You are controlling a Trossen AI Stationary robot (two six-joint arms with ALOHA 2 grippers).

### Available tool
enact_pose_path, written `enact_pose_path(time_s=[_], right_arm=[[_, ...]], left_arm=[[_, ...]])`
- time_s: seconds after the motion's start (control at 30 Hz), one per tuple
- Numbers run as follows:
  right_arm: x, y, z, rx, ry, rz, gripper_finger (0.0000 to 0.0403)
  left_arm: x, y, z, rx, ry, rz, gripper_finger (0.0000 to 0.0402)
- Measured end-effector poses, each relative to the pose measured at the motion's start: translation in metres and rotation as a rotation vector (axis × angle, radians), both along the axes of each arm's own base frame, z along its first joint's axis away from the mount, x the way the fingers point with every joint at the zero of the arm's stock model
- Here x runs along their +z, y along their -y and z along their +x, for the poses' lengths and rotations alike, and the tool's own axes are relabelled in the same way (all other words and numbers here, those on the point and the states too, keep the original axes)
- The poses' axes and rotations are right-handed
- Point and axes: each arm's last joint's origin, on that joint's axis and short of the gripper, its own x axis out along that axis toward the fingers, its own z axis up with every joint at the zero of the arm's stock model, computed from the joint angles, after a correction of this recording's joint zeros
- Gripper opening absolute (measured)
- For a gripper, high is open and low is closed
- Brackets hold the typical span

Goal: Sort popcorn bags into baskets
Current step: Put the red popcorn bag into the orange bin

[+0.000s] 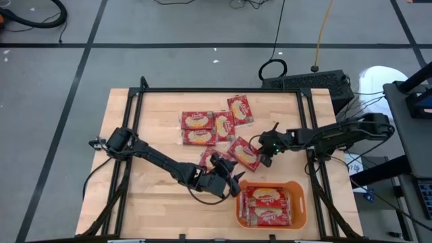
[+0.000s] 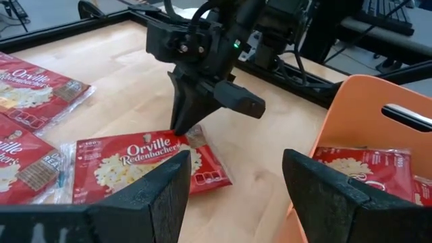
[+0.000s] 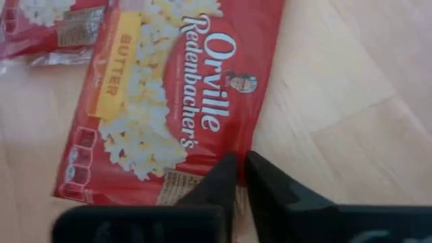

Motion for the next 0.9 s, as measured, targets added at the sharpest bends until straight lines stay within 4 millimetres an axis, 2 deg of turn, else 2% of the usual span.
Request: enact_pose_path(time_s=[0.17, 0.37, 0.6, 0.9], right_arm=[[0.003, -0.006, 0.005, 0.058, 0.063, -0.019, 0.0005], [0.008, -0.018, 0.012, 0.242, 0.150, -0.116, 0.0000], [0.011, -0.028, 0.014, 0.345, 0.170, -0.338, 0.0000], [0.017, -0.048, 0.016, 0.694, 0.215, -0.682, 0.0000]], left_arm=[[-0.003, -0.001, -0.002, -0.003, -0.039, 0.022, 0.0239], [-0.013, -0.009, -0.006, 0.022, -0.161, 0.070, 0.0239], [-0.015, -0.043, 0.001, 0.122, -0.186, 0.065, 0.0239], [-0.026, -0.081, -0.002, 0.203, -0.337, 0.068, 0.0239]])
